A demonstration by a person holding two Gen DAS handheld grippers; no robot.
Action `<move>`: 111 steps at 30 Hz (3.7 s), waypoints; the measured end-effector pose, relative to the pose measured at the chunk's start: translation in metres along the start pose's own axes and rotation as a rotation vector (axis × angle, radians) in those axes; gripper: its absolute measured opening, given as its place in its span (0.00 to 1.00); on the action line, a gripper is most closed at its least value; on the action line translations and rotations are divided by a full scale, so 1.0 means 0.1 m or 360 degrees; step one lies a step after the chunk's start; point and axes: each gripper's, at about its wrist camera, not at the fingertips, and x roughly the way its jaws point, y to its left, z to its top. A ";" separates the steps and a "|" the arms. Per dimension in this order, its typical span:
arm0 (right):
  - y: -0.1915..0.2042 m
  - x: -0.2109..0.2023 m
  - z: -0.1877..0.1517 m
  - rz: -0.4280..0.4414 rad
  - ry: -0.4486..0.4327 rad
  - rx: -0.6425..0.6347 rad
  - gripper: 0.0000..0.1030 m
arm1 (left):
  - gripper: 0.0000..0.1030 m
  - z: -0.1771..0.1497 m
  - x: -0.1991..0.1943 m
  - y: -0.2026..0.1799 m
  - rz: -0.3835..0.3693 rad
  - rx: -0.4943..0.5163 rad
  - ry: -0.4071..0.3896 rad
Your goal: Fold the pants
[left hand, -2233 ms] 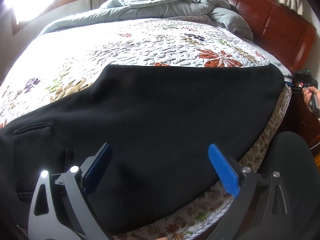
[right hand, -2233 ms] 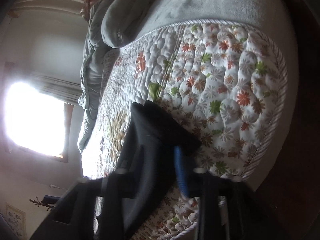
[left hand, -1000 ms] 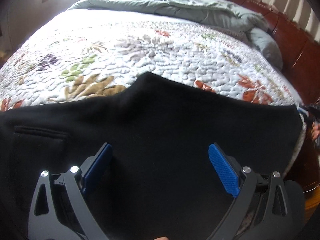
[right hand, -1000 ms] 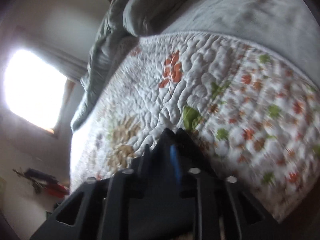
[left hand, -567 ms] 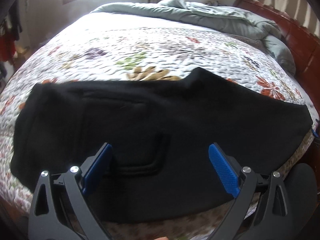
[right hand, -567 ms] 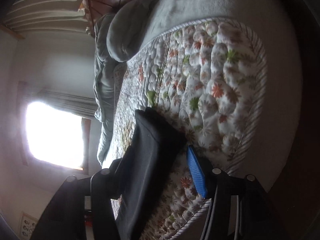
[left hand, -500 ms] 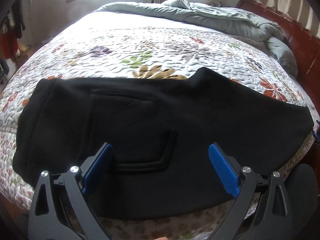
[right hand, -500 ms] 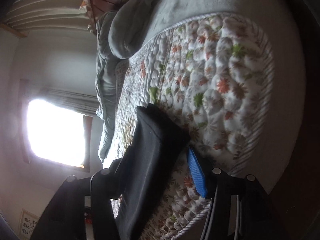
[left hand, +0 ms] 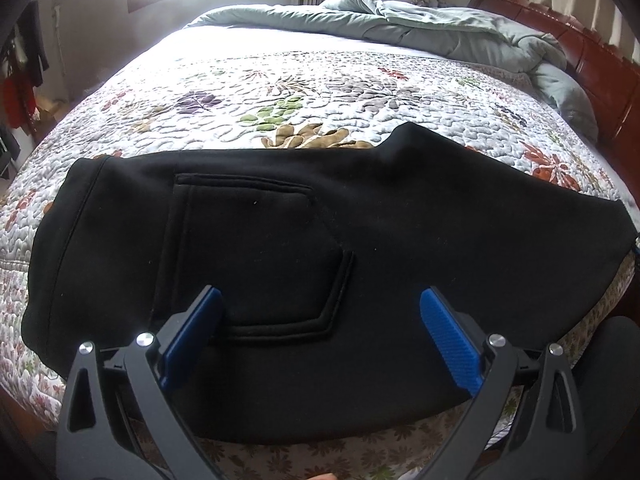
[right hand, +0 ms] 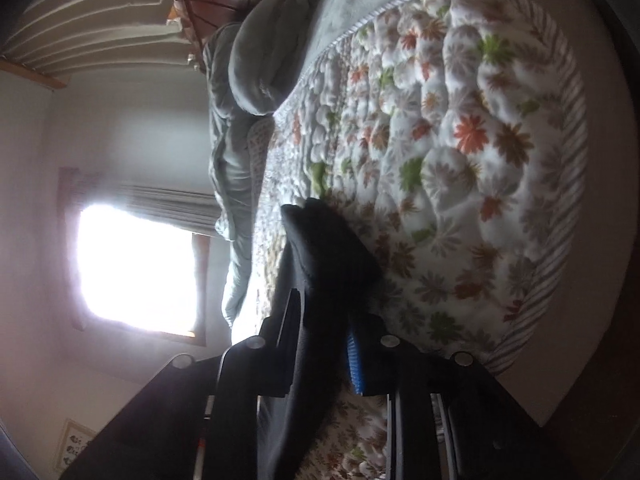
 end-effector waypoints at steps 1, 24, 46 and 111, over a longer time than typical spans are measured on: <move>0.01 0.01 0.00 0.0012 -0.0002 0.0001 0.31 | 0.97 0.00 0.00 -0.01 0.0006 0.0003 -0.0001; 1.17 0.01 -0.33 -0.0335 -0.0105 -0.0569 0.11 | 0.97 0.06 -0.27 0.37 0.0134 -0.0009 -0.0113; 3.04 0.07 -1.84 -0.0579 -0.0249 -0.1568 0.11 | 0.97 -0.03 -0.48 0.78 0.0010 -0.0099 -0.0262; 3.51 1.41 -4.07 -0.0633 0.0129 -0.2485 0.11 | 0.97 -0.12 -0.58 1.01 -0.0186 -0.0219 -0.0324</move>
